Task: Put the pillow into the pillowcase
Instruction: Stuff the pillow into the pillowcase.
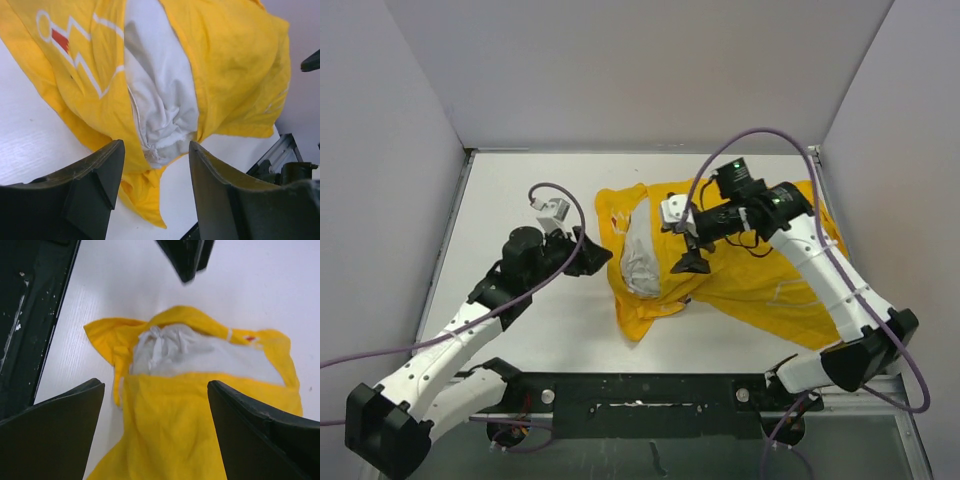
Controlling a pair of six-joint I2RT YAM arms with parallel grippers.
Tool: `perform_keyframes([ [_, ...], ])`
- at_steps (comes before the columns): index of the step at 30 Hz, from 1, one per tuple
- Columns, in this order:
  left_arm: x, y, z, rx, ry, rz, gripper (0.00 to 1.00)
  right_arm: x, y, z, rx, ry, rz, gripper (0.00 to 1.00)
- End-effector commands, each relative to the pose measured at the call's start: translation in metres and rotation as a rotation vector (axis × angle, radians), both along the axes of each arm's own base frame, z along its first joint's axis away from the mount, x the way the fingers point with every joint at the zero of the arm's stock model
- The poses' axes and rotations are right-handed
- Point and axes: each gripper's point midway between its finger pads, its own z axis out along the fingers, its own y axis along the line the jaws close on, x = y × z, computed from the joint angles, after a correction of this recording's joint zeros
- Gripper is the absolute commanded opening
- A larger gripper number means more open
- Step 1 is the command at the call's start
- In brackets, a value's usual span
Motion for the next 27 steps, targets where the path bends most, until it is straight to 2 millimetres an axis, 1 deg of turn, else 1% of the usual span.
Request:
perform_keyframes([
  [1,-0.001,-0.024,-0.01,0.017,0.065,-0.047,0.52,0.012,0.052,-0.012,-0.078,0.0,0.079,0.88],
  [3,0.005,-0.032,-0.019,0.031,0.076,-0.058,0.52,0.021,0.072,-0.027,-0.118,0.005,0.088,0.88],
  [6,0.018,-0.038,-0.031,0.045,0.09,-0.047,0.53,0.035,0.095,-0.057,-0.176,0.012,0.071,0.86],
  [8,0.027,-0.035,-0.04,0.06,0.1,-0.016,0.54,0.051,0.099,-0.082,-0.234,0.022,0.007,0.78],
  [9,0.032,-0.032,-0.044,0.059,0.107,0.003,0.55,0.061,0.097,-0.092,-0.257,0.021,-0.04,0.73],
  [11,0.039,-0.027,-0.05,0.046,0.115,0.027,0.55,0.076,0.085,-0.115,-0.288,0.031,-0.106,0.59],
  [12,0.043,-0.025,-0.052,0.039,0.117,0.037,0.55,0.082,0.077,-0.123,-0.298,0.035,-0.139,0.5],
  [13,0.047,-0.024,-0.055,0.037,0.123,0.042,0.54,0.085,0.07,-0.13,-0.301,0.048,-0.163,0.37],
  [15,0.051,-0.027,-0.058,0.026,0.133,0.031,0.54,0.085,0.058,-0.139,-0.293,0.074,-0.186,0.21],
  [16,0.052,-0.03,-0.061,0.017,0.143,0.019,0.53,0.083,0.055,-0.143,-0.28,0.092,-0.189,0.15],
  [17,0.054,-0.035,-0.06,-0.003,0.143,0.003,0.53,0.076,0.05,-0.15,-0.275,0.12,-0.186,0.1],
  [19,0.056,-0.044,-0.062,-0.029,0.159,-0.025,0.51,0.07,0.045,-0.159,-0.252,0.158,-0.187,0.06],
  [22,0.058,-0.05,-0.064,-0.049,0.179,-0.042,0.5,0.071,0.036,-0.168,-0.223,0.211,-0.203,0.04],
  [27,0.06,-0.061,-0.062,-0.099,0.187,-0.07,0.53,0.078,0.024,-0.162,-0.158,0.254,-0.241,0.04],
])
